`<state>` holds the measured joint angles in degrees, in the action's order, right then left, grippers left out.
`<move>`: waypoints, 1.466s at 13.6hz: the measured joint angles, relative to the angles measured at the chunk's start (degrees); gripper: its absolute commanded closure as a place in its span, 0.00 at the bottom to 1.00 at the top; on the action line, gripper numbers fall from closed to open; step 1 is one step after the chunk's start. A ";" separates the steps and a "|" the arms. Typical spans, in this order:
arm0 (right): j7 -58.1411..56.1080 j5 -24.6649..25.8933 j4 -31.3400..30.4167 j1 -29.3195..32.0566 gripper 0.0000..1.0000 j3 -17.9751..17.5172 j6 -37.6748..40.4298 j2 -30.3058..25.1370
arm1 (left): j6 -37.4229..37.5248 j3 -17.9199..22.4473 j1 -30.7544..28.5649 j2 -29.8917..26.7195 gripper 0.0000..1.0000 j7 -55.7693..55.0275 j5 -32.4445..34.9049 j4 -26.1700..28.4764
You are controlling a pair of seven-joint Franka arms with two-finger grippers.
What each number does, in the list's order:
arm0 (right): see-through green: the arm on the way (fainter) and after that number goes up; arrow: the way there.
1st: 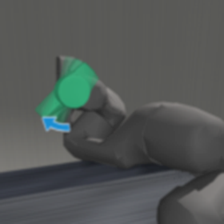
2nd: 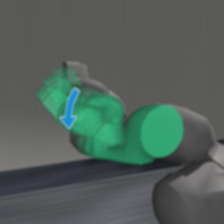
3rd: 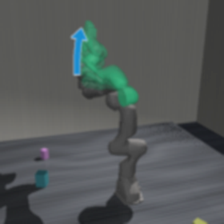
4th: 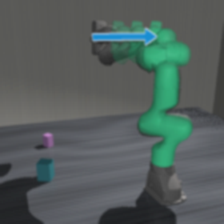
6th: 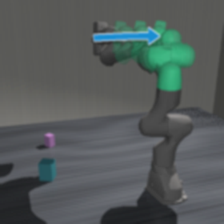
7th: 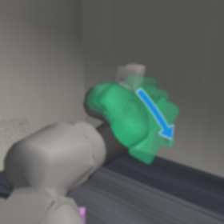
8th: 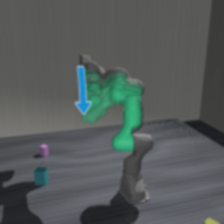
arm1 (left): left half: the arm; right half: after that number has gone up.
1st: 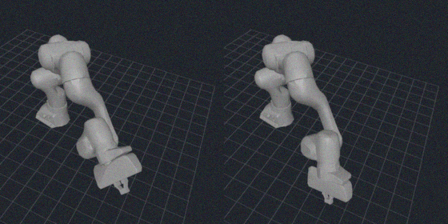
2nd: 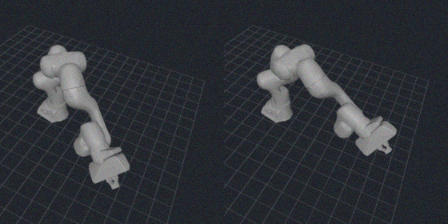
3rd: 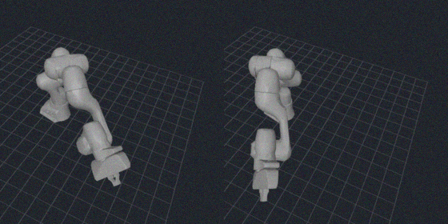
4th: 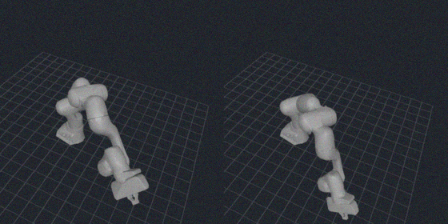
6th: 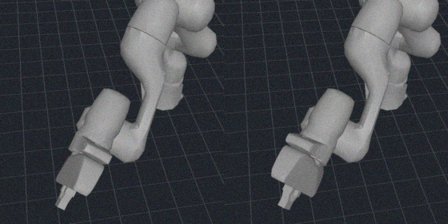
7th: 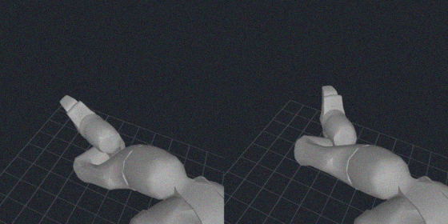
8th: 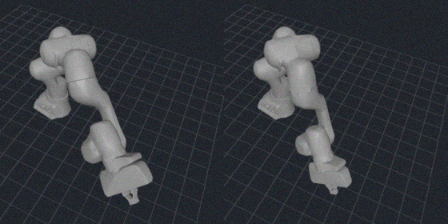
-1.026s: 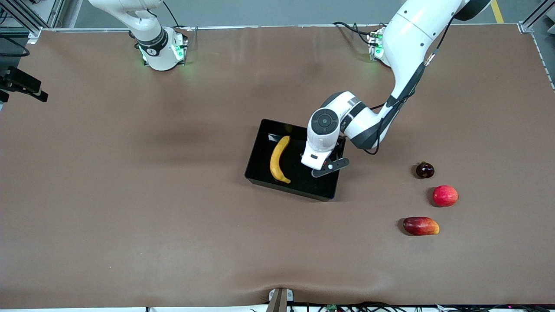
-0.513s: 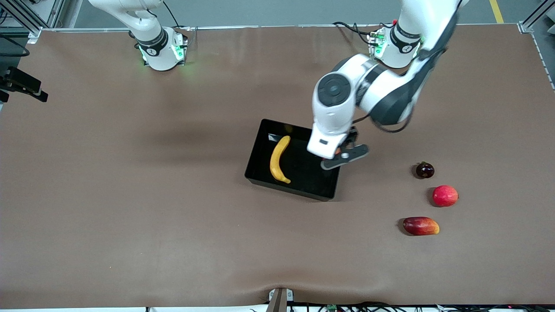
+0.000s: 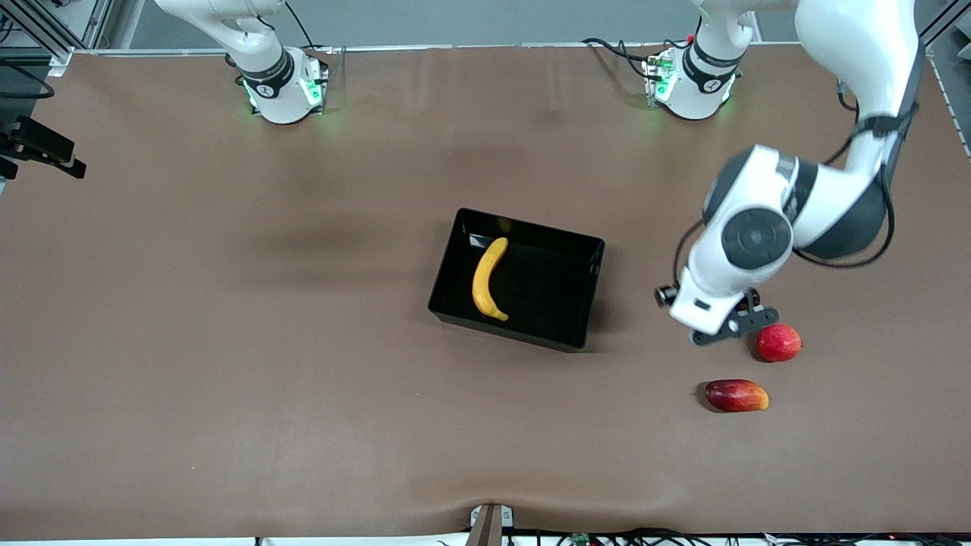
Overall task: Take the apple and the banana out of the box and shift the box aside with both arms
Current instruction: 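Carry the apple with the left gripper beside the red apple, then release the apple and move the left gripper to the banana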
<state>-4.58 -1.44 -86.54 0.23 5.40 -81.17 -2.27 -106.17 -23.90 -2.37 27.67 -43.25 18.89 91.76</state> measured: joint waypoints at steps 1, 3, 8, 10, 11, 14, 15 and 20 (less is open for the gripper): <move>0.00 0.00 0.02 0.00 0.00 -0.03 -0.01 0.00 | -2.28 0.10 -1.28 2.24 1.00 0.00 1.36 0.45; 0.00 0.00 0.04 0.00 0.00 -0.04 -0.03 0.00 | -6.63 0.14 -3.87 6.18 1.00 0.00 3.43 1.16; 0.00 0.02 0.06 0.01 0.00 -0.02 -0.06 0.00 | -12.31 0.17 -8.32 10.60 1.00 0.23 5.19 1.84; 0.00 0.02 0.06 0.01 0.00 -0.02 -0.07 0.00 | -13.61 0.23 -9.30 11.70 1.00 0.21 6.17 1.92; 0.00 0.02 0.06 0.01 0.00 -0.02 -0.07 0.00 | -14.42 0.25 -10.16 12.42 1.00 0.21 6.76 1.97; 0.00 0.04 0.07 0.01 0.00 -0.01 -0.07 0.00 | -16.06 -0.11 -12.70 14.07 0.13 0.24 8.62 1.87; 0.00 0.04 0.07 0.02 0.00 -0.01 -0.08 0.00 | -16.09 -0.12 -12.82 14.12 0.00 0.24 8.77 1.89; 0.00 0.04 0.08 0.02 0.00 0.00 -0.08 0.00 | -15.37 -1.56 -12.63 13.81 0.00 0.14 8.94 1.55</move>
<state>-4.58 -1.40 -86.46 0.25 5.40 -81.25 -2.27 -121.54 -25.46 -15.00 41.48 -43.11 27.83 93.31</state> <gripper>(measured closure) 0.000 0.000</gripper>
